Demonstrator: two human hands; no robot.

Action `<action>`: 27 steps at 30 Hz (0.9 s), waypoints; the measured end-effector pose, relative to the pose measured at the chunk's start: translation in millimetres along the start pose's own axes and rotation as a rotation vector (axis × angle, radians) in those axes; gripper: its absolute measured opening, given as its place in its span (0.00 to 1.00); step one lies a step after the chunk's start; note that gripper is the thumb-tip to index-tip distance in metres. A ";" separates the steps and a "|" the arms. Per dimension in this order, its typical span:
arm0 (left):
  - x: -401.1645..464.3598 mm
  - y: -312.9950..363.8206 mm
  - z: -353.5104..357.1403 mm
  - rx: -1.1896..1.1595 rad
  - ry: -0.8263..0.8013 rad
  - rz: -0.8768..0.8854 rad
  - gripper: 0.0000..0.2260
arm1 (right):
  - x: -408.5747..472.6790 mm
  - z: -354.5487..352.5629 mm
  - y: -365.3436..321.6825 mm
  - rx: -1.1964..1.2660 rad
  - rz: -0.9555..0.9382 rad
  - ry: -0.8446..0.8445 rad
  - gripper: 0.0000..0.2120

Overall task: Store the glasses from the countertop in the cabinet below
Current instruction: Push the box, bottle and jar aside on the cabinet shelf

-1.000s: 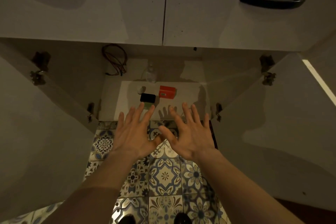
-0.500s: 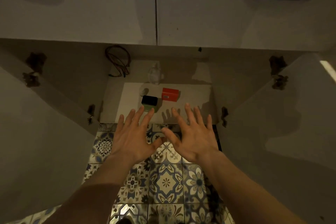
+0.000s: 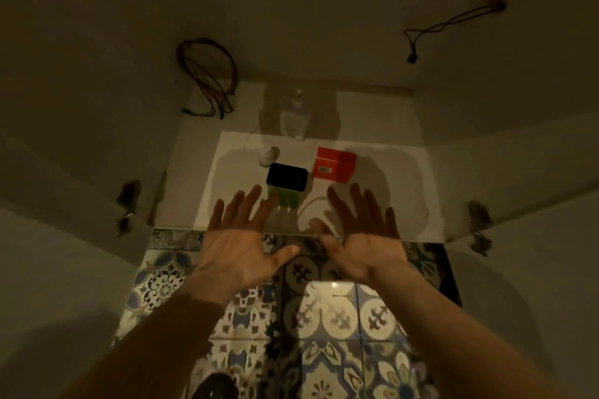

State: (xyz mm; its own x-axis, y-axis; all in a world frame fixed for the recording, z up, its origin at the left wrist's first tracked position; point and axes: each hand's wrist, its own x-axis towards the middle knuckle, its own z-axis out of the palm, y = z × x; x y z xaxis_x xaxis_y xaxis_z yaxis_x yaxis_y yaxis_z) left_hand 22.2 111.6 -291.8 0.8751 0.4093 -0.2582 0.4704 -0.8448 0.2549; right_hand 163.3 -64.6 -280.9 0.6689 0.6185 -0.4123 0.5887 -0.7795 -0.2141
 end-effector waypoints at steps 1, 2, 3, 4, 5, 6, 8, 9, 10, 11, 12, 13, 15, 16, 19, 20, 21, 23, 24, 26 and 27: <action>11.7 -9.9 7.8 0.004 0.002 0.015 0.45 | 17.4 9.6 1.6 0.013 0.009 0.010 0.37; 22.5 -17.5 14.1 0.013 0.002 0.026 0.46 | 32.4 17.2 3.4 0.034 0.013 0.034 0.37; 34.9 -24.7 21.1 0.018 0.011 0.034 0.47 | 48.0 25.2 5.4 0.059 0.008 0.077 0.36; 47.3 -30.2 28.4 0.011 0.031 0.042 0.49 | 62.4 32.9 8.3 0.083 -0.005 0.140 0.35; 61.0 -34.2 35.3 -0.007 0.058 0.056 0.51 | 76.8 39.2 12.6 0.093 -0.018 0.212 0.34; 75.2 -37.1 42.4 -0.024 0.082 0.079 0.52 | 90.8 45.6 18.2 0.097 -0.024 0.279 0.34; 107.4 -42.4 55.6 -0.004 0.133 0.135 0.51 | 121.5 54.4 32.6 0.136 -0.016 0.358 0.35; 124.8 -44.3 61.3 0.027 0.146 0.168 0.51 | 137.4 56.7 40.8 0.159 0.007 0.360 0.38; 140.6 -45.3 66.6 0.048 0.157 0.202 0.51 | 152.8 58.7 48.5 0.162 0.028 0.349 0.41; 156.0 -45.6 71.1 0.064 0.170 0.241 0.50 | 168.0 59.9 55.9 0.152 0.044 0.339 0.44; 167.2 -44.0 74.1 0.073 0.177 0.282 0.50 | 178.4 60.9 62.8 0.154 0.059 0.333 0.47; 178.9 -42.9 78.3 0.086 0.182 0.325 0.49 | 190.5 63.9 68.1 0.162 0.060 0.339 0.49; 189.1 -37.5 79.1 0.112 0.160 0.393 0.45 | 202.9 66.8 76.5 0.179 0.033 0.345 0.51; 191.4 -37.1 79.2 0.119 0.170 0.418 0.42 | 208.6 69.2 79.8 0.190 0.000 0.352 0.50; 183.5 -47.2 72.4 0.123 0.187 0.471 0.37 | 218.1 71.6 90.4 0.198 -0.049 0.417 0.44; 177.4 -55.6 69.3 0.118 0.187 0.483 0.36 | 219.6 72.2 93.3 0.195 -0.046 0.437 0.45; 171.1 -67.0 64.8 0.112 0.193 0.483 0.35 | 220.8 71.7 95.7 0.195 -0.047 0.441 0.46; 158.3 -94.0 50.1 0.075 0.202 0.441 0.33 | 223.6 69.5 97.4 0.180 -0.045 0.409 0.47; 153.5 -108.2 41.4 0.038 0.208 0.407 0.32 | 226.2 68.2 97.3 0.174 -0.043 0.406 0.45; 148.8 -138.3 24.7 -0.024 0.218 0.329 0.30 | 232.6 66.8 97.2 0.180 -0.037 0.432 0.39; 149.5 -153.7 16.9 -0.028 0.220 0.283 0.30 | 236.2 67.2 98.1 0.184 -0.033 0.452 0.36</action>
State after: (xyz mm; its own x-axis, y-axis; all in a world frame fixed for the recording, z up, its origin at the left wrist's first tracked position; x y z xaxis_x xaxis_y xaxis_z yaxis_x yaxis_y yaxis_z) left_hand 78.8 296.7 -385.3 0.9733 0.2272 0.0323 0.2060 -0.9269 0.3136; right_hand 348.6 -1.7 -458.7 0.8055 0.5925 0.0141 0.5500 -0.7385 -0.3900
